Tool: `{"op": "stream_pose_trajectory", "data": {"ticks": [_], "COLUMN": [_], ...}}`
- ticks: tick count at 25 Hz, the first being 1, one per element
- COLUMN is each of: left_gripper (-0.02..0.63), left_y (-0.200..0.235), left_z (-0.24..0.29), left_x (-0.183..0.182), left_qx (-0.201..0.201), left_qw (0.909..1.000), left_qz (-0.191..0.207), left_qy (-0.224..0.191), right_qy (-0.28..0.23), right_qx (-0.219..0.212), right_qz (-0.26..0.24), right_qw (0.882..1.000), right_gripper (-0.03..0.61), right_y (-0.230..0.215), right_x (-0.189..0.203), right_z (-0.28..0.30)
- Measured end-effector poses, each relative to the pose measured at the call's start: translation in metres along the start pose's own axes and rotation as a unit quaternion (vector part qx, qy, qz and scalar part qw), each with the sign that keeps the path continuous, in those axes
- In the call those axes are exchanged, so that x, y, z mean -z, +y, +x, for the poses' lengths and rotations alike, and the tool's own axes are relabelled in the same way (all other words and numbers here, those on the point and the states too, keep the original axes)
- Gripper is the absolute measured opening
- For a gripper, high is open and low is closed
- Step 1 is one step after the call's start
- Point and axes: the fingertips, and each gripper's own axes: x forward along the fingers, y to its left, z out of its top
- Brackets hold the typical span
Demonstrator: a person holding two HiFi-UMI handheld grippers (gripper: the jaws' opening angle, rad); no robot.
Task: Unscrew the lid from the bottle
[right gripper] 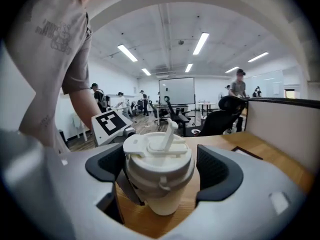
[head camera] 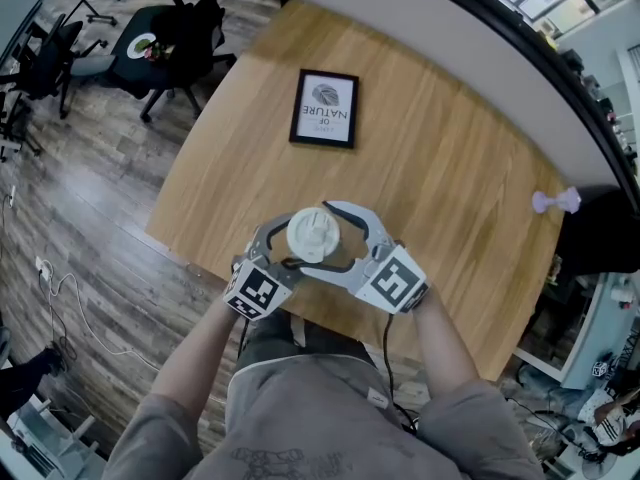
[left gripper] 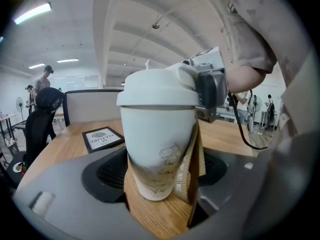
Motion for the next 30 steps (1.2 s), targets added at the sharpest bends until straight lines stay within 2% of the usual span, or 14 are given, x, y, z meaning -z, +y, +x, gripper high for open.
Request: {"op": "stream_pose_trajectory", "data": {"ticks": [4,7,13,14,16,17,22,28,30], "left_gripper": [0.362,0.362,0.36,0.36,0.36,0.36,0.359,0.359,0.359], "left_y": [0.001,0.002,0.003,0.002,0.001,0.0,0.002,0.002,0.002], "left_z": [-0.001,-0.002,0.0,0.0,-0.001,-0.001,-0.001,0.0,0.001], "left_x": [-0.004,-0.004,-0.004,-0.004,-0.003,-0.003,-0.003,-0.003,-0.003], "left_qx": [-0.005,-0.008,-0.009,-0.008,-0.008,-0.008,-0.006,-0.007,-0.008], "left_qw": [1.0,0.9999,0.9999,1.0,1.0,1.0,1.0,1.0,1.0], "left_qz": [0.001,-0.003,-0.001,0.0,0.0,0.001,-0.002,0.001,0.0], "left_qy": [-0.004,-0.007,-0.005,-0.004,-0.003,-0.003,-0.002,-0.005,-0.004], "right_qy": [-0.051,-0.07,-0.085,-0.087,-0.087,-0.083,-0.063,-0.051,-0.044], "right_qx": [0.071,0.093,0.101,0.097,0.083,0.078,0.069,0.084,0.089], "right_qz": [0.055,0.06,0.062,0.068,0.074,0.073,0.016,0.009,0.021], "right_qw": [0.995,0.991,0.989,0.989,0.99,0.991,0.996,0.995,0.995], "right_gripper": [0.448,0.448,0.454,0.466,0.54,0.556,0.557,0.548,0.534], "right_y": [-0.001,-0.004,-0.008,-0.006,-0.003,-0.002,-0.005,-0.009,-0.011], "right_x": [-0.002,-0.007,-0.01,-0.01,-0.01,-0.009,-0.011,-0.008,-0.007], "right_z": [-0.001,0.005,0.011,0.012,0.018,0.021,0.037,0.035,0.036]}}
